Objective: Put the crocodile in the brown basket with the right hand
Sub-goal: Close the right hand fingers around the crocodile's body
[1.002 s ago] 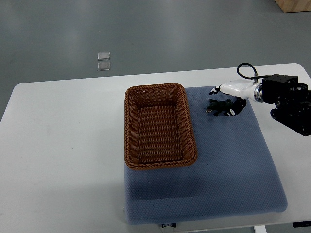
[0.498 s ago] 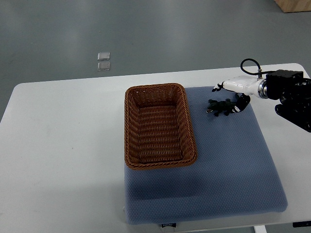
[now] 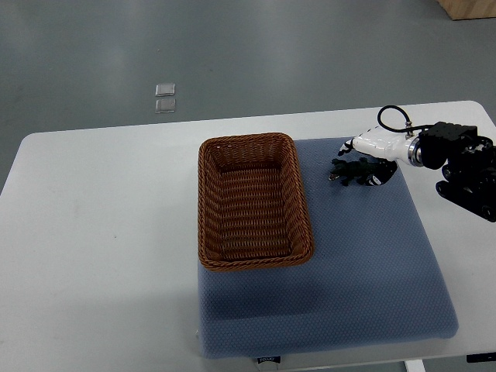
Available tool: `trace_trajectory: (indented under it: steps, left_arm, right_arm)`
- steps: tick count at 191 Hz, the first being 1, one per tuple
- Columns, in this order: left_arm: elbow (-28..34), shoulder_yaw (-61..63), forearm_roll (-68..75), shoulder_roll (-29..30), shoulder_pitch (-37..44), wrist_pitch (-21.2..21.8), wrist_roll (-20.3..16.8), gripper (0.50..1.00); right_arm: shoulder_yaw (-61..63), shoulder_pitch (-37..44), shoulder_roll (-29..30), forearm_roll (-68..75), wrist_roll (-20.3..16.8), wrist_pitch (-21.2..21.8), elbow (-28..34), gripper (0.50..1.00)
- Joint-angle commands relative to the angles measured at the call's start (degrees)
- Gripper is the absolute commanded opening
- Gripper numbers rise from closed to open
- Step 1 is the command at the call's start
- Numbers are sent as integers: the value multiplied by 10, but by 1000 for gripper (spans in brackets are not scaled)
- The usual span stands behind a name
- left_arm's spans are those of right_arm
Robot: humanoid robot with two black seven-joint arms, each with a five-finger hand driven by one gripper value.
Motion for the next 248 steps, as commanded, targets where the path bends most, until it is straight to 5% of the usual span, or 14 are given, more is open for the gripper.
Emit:
trace_trajectory:
  steps: [1,61,123,149,248]
  left_arm:
    - [0,0,0,0,0,0,0,1000]
    - [0,0,0,0,0,0,0,1000]
    - [0,0,0,0,0,0,0,1000]
    - [0,0,0,0,0,0,0,1000]
    - [0,0,0,0,0,0,0,1000]
  right_arm:
    - [1,0,0,0,0,0,1,801]
    - [-1,-1,3,0,1,3,1,654]
    - [-1,-2,3,0,1,4,3,609]
    - [-1,0,3,0,1,4,3,500]
    - [6,0,-3,6,2,1,2,500]
